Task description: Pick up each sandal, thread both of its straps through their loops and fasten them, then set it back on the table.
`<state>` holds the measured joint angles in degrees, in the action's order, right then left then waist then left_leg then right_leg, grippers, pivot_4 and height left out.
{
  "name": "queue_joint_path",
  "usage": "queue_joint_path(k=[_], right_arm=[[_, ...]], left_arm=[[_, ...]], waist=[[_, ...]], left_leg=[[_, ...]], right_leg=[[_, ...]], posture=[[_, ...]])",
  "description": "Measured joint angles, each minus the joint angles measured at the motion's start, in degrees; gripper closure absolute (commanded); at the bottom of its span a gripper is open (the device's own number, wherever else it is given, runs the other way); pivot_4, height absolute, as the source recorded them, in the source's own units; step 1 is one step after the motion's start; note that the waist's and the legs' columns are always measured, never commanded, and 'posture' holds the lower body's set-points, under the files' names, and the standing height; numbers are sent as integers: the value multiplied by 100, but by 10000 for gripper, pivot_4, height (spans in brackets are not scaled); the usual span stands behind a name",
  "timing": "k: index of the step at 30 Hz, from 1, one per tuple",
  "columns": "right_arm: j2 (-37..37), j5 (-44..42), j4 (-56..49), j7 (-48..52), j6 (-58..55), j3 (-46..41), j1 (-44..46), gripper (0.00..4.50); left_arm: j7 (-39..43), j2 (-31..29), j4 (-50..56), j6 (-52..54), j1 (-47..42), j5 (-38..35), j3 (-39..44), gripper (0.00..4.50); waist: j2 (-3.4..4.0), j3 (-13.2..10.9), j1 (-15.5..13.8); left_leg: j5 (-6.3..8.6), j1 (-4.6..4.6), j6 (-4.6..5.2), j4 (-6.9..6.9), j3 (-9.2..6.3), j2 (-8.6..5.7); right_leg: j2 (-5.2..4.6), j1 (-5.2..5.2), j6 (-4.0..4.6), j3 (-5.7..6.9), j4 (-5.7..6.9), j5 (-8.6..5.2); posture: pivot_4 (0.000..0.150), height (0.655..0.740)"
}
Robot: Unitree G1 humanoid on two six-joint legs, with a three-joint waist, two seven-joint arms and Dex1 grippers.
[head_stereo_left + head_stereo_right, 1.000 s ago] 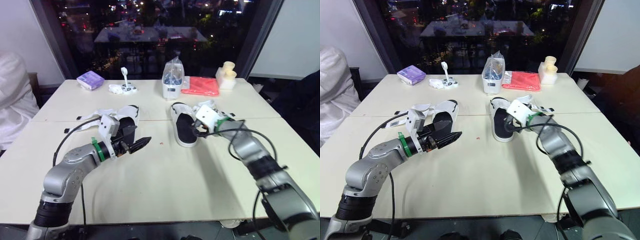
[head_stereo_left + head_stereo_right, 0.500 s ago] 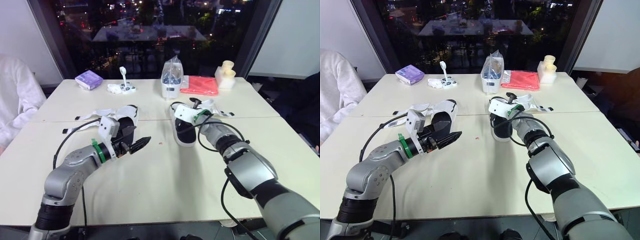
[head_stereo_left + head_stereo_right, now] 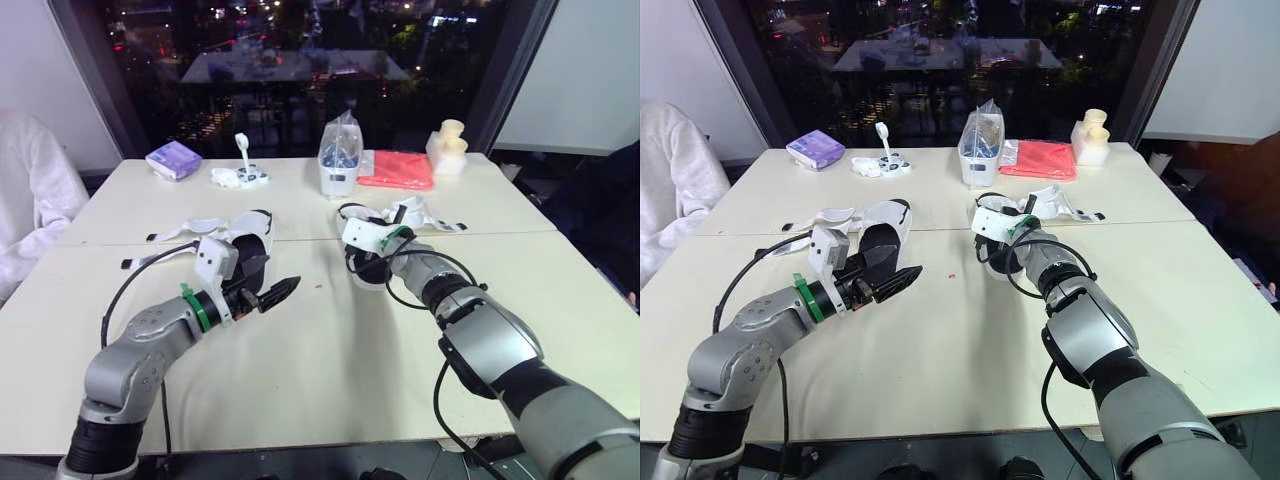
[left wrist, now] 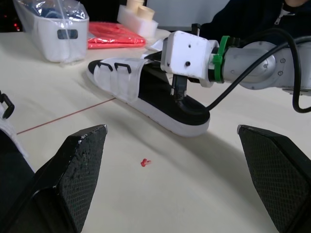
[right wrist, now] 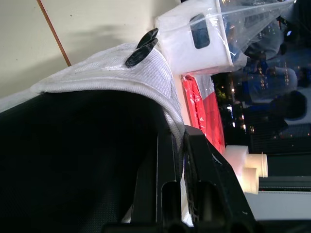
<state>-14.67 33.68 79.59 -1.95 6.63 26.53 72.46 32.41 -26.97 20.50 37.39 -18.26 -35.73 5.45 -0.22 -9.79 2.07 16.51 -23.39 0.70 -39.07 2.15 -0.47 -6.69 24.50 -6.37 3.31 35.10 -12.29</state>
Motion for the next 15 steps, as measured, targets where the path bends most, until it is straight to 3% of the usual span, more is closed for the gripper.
queue_joint_path(k=[8, 15], right_arm=[[-295, 108, -17, -5, 736, 11, 0, 44357], [-1557, 269, -1164, 321, 3469, 186, -428, 44357]], left_arm=[[0, 5, -7, -1, -56, -2, -2, 0], [97, 84, -195, -38, -127, 4, -30, 0]], waist=[[9, -7, 39], [11, -13, 39]], left_leg=[[0, 0, 0, 1, 0, -1], [0, 0, 0, 5, -1, -3]], right_leg=[[0, 0, 0, 0, -1, 0], [1, 1, -2, 0, -2, 0]], posture=[[1500, 7400], [1500, 7400]])
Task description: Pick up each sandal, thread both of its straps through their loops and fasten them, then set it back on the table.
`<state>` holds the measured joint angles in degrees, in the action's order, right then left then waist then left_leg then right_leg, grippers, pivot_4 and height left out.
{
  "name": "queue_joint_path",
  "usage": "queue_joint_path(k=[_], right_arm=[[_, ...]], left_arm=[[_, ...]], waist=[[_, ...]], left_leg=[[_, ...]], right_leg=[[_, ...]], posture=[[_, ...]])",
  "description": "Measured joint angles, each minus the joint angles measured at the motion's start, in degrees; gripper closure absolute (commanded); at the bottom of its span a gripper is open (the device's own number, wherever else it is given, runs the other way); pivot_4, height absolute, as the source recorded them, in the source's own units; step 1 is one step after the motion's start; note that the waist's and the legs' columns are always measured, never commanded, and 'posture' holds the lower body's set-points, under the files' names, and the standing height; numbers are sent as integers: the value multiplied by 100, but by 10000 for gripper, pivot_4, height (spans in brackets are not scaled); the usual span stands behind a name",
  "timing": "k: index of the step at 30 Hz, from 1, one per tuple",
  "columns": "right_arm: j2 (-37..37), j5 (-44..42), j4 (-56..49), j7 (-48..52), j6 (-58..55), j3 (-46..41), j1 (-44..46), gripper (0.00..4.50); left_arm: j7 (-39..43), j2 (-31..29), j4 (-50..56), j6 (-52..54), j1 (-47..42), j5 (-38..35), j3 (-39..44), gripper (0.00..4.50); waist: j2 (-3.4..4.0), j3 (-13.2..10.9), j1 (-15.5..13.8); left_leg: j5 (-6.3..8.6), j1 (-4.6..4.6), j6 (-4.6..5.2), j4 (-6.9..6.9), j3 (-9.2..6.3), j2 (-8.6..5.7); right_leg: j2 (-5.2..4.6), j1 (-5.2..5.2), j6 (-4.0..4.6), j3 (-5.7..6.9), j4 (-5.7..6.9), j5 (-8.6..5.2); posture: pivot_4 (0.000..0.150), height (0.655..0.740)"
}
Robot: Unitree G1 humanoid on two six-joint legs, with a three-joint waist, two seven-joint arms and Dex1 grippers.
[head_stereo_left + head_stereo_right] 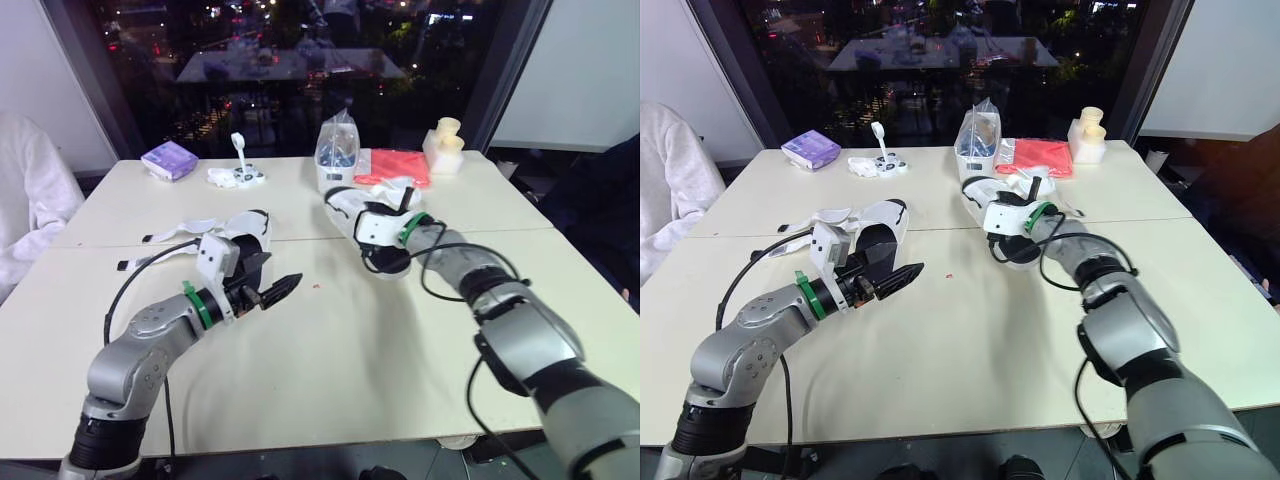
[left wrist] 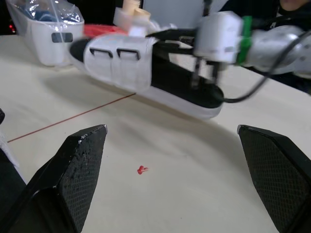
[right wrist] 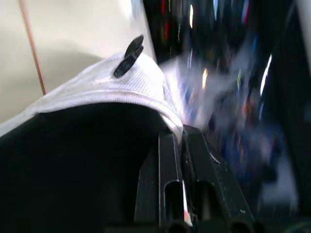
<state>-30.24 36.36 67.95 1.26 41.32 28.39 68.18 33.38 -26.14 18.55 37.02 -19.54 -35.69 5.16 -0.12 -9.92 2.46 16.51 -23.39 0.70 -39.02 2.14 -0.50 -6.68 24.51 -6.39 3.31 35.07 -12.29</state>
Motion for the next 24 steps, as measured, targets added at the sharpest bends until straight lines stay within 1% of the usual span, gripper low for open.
queue_joint_path(k=[5, 7, 11, 13, 18, 24], right_arm=[[-1027, -75, -1507, 648, 2274, 99, -991, 44357], [-1255, -124, -1941, 898, 2830, 173, -1328, 44357], [-1437, -136, -2308, 1153, 3346, 183, -1572, 44357], [-1520, 5, -2466, 1148, 3667, 161, -1586, 44357], [-1468, 726, -2625, 908, 4329, -37, -1745, 44357], [-1357, 1483, -2492, 389, 4399, -149, -1749, 44357]], left_arm=[[154, 80, -237, -79, -172, 21, -99, 0], [184, 115, -308, -136, -188, 25, -119, 0], [257, 166, -392, -187, -295, 45, -195, 0], [265, 185, -410, -248, -315, 80, -211, 0], [266, 229, -449, -268, -318, 145, -223, 0], [250, 268, -454, -272, -316, 148, -221, 0]], waist=[[-5, -3, -22], [-9, -6, -16], [-12, -10, -1], [-12, -10, -7], [-13, -10, -33], [-13, -10, -43]], left_leg=[[0, 1, 0, -2, 2, 0], [0, 2, 0, -6, 4, 1], [-2, 8, -2, -8, 7, 4], [-2, 10, -3, -8, 7, 5], [-5, 10, -7, -9, 7, 5], [-8, 10, -12, -10, 7, 5]], right_leg=[[0, -3, -1, -2, -4, 0], [0, -3, -1, -4, -1, 0], [1, -3, 1, -9, 6, 2], [2, -3, 3, -9, 6, 3], [2, -5, 4, -9, 5, 3], [2, -6, 5, -10, 6, 3]], posture=[[1500, 7400], [1500, 7400], [1500, 7400], [1500, 7400], [1500, 7400], [1500, 7400]])
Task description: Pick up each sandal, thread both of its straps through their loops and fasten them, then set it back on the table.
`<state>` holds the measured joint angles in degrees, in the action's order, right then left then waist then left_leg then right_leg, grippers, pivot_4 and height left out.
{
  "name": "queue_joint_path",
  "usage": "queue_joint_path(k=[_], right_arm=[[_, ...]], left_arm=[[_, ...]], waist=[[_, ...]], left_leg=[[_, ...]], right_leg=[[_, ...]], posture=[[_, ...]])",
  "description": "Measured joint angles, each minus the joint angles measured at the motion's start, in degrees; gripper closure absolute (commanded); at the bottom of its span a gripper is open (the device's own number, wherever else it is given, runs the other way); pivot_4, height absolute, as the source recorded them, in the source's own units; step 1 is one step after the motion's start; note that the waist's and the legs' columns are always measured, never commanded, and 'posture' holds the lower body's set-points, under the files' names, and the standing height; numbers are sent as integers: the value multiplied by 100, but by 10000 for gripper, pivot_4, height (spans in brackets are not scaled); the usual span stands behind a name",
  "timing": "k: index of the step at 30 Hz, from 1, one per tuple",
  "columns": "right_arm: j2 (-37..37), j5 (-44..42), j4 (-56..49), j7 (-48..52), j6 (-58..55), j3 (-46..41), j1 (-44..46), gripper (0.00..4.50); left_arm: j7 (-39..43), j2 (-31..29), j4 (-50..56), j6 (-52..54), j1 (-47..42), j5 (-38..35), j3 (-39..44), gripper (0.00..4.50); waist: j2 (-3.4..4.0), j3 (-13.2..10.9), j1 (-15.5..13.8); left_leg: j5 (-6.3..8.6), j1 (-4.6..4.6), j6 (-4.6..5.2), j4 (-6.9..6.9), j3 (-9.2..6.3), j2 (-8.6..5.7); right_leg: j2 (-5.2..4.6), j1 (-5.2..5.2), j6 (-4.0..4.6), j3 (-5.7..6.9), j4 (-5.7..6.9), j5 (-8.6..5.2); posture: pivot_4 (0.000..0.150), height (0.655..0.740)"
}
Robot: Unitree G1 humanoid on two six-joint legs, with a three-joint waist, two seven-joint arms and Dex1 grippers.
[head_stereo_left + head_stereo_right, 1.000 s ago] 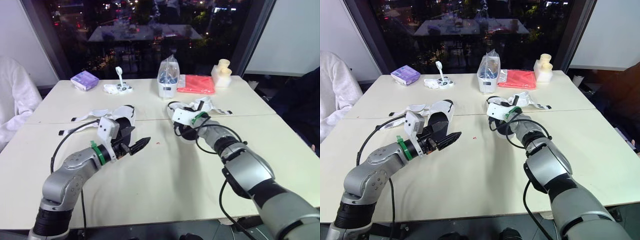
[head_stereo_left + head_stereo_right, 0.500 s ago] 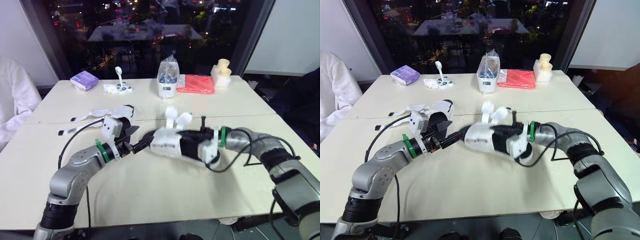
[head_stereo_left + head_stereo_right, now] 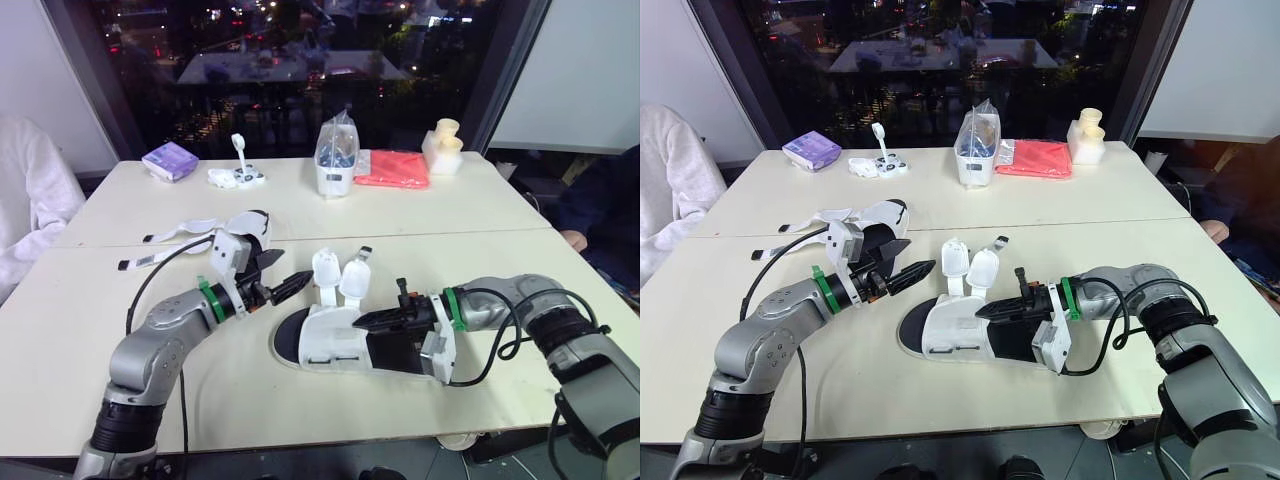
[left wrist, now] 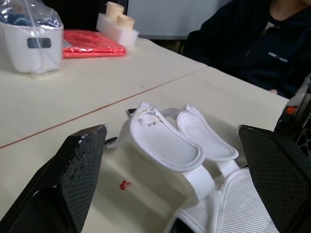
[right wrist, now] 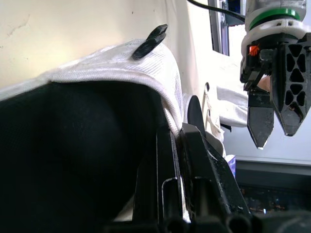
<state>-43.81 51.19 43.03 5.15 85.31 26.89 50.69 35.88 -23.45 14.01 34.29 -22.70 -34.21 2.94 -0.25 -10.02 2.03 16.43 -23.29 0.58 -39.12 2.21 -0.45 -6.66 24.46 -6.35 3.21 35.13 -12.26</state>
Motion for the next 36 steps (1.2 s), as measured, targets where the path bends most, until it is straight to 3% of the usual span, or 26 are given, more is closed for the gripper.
queue_joint_path(k=[2, 5, 12, 15, 18, 21, 24, 27, 30, 36], right_arm=[[10, 204, 59, -169, -52, -1, 39, 44357], [28, 428, 118, -350, -155, 7, 143, 35580], [-28, 137, 227, -22, -397, 127, 197, 450], [-391, -904, 93, 839, -673, 307, 100, 450], [-1090, -2818, -747, 2359, -1712, 548, -484, 450], [-1742, -5062, -2419, 4068, -3804, 593, -1376, 450], [-2121, -6291, -3652, 4857, -5551, 272, -1845, 450], [-2236, -7021, -4498, 5039, -6942, -314, -2129, 450], [-2214, -7410, -5026, 5043, -7950, -790, -2398, 0], [-1926, -8195, -5514, 4953, -9613, -1684, -2955, 0]], left_arm=[[-22, 6, 4, 0, 5, 0, 1, 0], [-66, 6, 47, 1, 27, 0, 0, 0], [92, -169, 80, -6, 61, 97, -35, 0], [330, -377, 68, -121, 104, 203, -176, 0], [679, -667, 1, -376, 176, 420, -274, 0], [1146, -928, -177, -711, 167, 656, -442, 0], [1558, -1074, -427, -992, 147, 804, -536, 0], [1933, -1110, -737, -1305, 35, 986, -688, 0], [2251, -1144, -1021, -1670, -92, 1161, -816, 9332], [2832, -903, -2061, -2700, -481, 1637, -1169, 40195]], waist=[[0, 0, 0], [0, 0, 4], [0, 0, -6], [-1, -1, -36], [-3, -2, -109], [0, -3, -144], [1, -4, -137], [1, -4, -155], [1, -4, -179], [-2, -5, -304]], left_leg=[[0, 0, 0, 0, 0, 0], [-1, 0, -2, -1, 0, 0], [-1, 2, -1, -1, 0, -1], [-1, 2, 0, -1, 0, -1], [13, 7, 24, -2, -3, 3], [30, 7, 53, -3, -6, 5], [32, 10, 56, -6, -5, 5], [32, 12, 55, -10, -4, 8], [32, 10, 55, -11, -1, 8], [33, -4, 57, -14, 7, 7]], right_leg=[[0, 0, 0, 0, 0, 0], [0, 0, 0, 0, 0, 0], [0, -4, 1, 0, 0, 0], [0, -7, 0, 0, -3, 0], [-1, -13, 1, 1, -4, 0], [-7, -15, 3, 3, -3, 1], [-12, -15, 29, 5, -4, -3], [-10, -13, 38, 7, -5, 0], [-11, -12, 39, 7, -6, 0], [-11, -1, 37, 10, -10, 2]], posture=[[1500, 7400], [1500, 7400], [1500, 7400], [1500, 7400], [1500, 7400], [1500, 7400], [1500, 7400], [1500, 7400], [1500, 7400], [1500, 7400]])
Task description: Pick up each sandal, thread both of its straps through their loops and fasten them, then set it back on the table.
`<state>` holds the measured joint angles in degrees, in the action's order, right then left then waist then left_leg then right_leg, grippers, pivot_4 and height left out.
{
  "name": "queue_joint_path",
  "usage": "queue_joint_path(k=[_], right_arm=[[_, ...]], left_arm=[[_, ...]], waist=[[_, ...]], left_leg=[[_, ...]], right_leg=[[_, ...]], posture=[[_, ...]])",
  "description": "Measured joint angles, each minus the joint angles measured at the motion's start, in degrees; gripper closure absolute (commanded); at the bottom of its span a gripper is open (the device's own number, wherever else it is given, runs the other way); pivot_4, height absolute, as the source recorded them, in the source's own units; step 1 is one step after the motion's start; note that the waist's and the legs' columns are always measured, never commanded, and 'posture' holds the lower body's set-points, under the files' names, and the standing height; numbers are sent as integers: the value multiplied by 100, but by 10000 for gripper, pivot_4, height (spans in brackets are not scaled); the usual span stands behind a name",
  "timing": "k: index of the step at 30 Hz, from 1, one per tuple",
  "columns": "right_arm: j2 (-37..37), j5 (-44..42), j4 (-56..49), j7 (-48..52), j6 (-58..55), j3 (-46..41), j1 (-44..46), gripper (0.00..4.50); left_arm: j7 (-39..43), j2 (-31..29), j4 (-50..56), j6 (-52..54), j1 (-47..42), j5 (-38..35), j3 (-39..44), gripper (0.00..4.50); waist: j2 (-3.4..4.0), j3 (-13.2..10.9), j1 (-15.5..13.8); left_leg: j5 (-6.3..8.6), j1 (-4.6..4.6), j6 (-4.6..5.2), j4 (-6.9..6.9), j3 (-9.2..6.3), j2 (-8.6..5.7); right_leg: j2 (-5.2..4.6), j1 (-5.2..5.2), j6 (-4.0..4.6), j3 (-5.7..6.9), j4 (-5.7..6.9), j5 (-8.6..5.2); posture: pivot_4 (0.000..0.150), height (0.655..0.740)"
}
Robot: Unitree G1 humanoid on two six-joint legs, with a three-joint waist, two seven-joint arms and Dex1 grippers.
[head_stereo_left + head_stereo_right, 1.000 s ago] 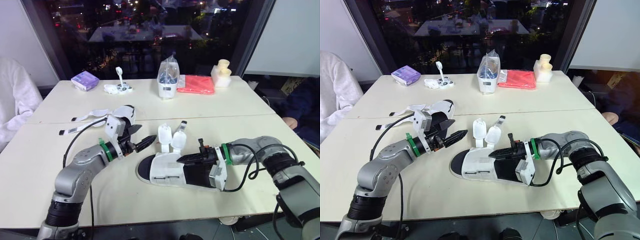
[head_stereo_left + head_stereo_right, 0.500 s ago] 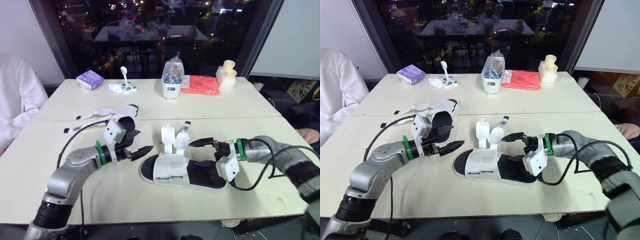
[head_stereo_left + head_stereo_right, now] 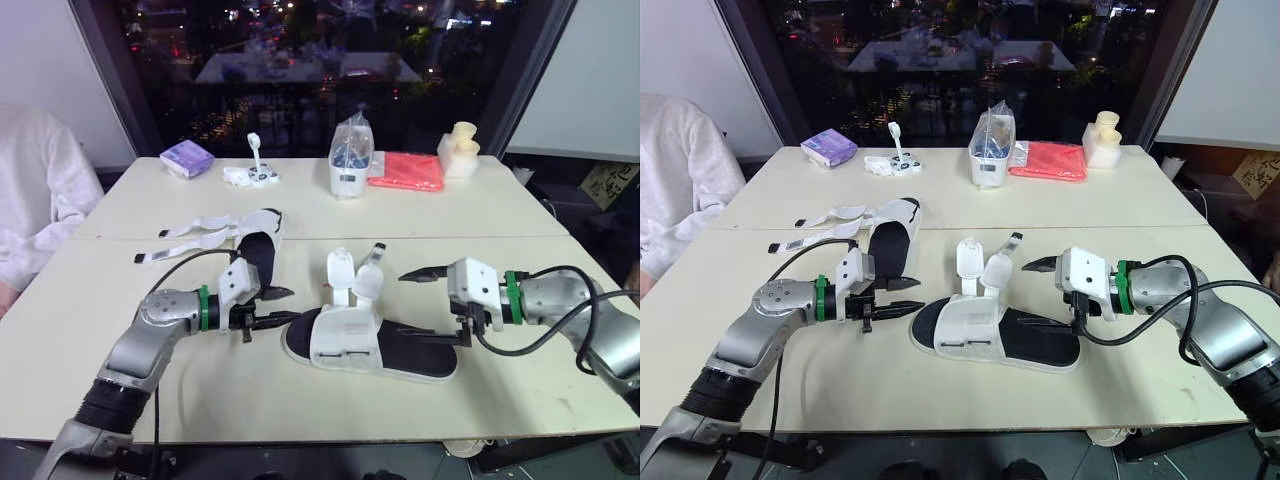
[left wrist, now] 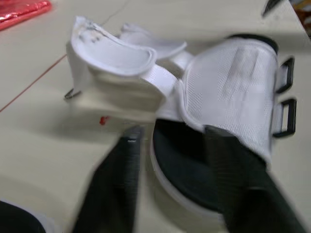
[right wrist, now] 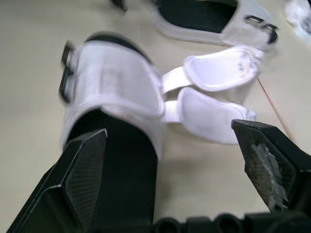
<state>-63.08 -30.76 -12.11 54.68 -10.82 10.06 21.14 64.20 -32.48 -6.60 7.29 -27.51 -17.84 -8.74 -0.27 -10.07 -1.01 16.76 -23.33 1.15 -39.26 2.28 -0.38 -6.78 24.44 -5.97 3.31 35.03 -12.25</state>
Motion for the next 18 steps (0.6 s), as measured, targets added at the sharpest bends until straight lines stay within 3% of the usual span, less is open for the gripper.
queue_joint_path(k=[1, 11, 18], right_arm=[[103, -131, -82, -27, -243, -127, -76, 0], [661, -132, -310, -197, -1081, -742, -469, 0], [856, -47, -398, -262, -1341, -966, -545, 0]], left_arm=[[70, 71, -140, -150, -57, 68, -53, 44892], [519, 574, -804, -519, -277, 428, -507, 44892], [691, 597, -891, -420, -302, 493, -624, 44892]], waist=[[-2, 1, -3], [-4, 1, 4], [-6, 0, 24]], left_leg=[[2, -1, 3, -1, 0, 0], [6, -2, 11, -5, 8, -1], [6, 0, 12, -6, 8, 1]], right_leg=[[0, 0, -1, 0, 0, 1], [4, -2, -22, 1, 2, 12], [6, -1, -23, 0, 4, 12]], posture=[[1500, 7400], [1500, 7400], [1500, 7400]])
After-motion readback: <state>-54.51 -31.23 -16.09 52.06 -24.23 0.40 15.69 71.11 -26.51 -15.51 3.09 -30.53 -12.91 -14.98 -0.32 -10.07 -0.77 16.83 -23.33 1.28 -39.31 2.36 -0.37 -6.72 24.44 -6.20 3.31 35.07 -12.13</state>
